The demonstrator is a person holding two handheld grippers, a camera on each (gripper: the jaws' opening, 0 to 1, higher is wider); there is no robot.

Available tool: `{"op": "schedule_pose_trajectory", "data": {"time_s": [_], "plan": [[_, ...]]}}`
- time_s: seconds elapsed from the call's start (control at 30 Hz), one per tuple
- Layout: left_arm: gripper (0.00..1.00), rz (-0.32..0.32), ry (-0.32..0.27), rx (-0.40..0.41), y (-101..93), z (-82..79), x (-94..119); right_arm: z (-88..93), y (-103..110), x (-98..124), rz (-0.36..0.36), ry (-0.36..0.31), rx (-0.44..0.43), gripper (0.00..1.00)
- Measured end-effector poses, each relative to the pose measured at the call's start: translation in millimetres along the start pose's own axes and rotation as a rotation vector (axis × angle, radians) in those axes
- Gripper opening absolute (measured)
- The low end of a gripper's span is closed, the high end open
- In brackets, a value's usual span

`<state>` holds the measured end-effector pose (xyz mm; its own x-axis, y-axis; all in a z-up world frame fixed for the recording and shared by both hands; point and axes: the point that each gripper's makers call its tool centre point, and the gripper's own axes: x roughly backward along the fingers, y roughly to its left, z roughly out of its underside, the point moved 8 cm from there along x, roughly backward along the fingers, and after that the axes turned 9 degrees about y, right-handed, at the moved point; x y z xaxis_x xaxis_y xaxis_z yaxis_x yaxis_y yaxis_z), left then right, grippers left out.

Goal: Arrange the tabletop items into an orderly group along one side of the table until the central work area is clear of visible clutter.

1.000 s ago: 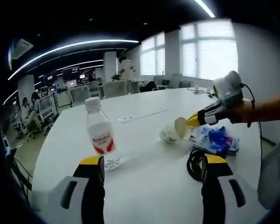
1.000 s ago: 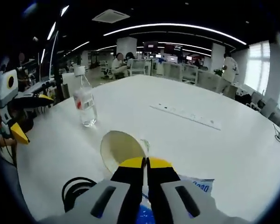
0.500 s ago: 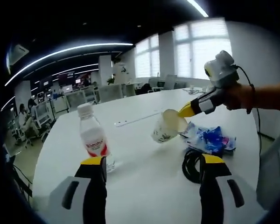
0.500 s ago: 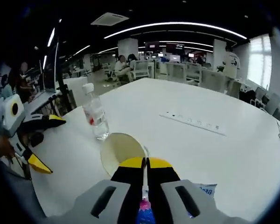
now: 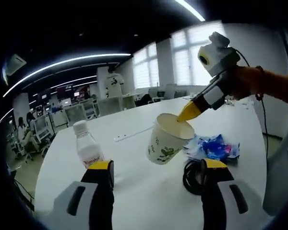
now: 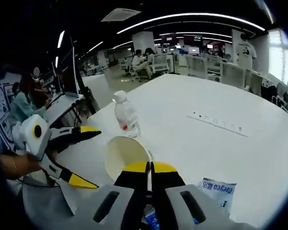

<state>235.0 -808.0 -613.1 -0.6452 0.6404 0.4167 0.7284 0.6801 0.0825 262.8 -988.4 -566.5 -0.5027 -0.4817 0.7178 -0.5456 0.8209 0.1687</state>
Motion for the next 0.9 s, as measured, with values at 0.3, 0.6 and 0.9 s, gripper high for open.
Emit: {"op": "schedule_pose_trajectory", "data": {"time_s": [0.3,0.6,0.9], "plan": [[0.68,0.003,-0.017,-0.125,-15.8,-4.5,0.9,-1.0,21.3,10.6,-0.080,0.056,-0.016,0.00],[0.63,-0.005,-0.012,-0.184,-24.4,-5.4,1.6,1.6,34.8,15.9,-0.120,0.095,0.000,0.00],[0.55,0.003,-0.014,-0.193,-30.2,-6.1,2.1,3.2,42.2,18.8,-0.135,0.126,0.017,0.00]]}}
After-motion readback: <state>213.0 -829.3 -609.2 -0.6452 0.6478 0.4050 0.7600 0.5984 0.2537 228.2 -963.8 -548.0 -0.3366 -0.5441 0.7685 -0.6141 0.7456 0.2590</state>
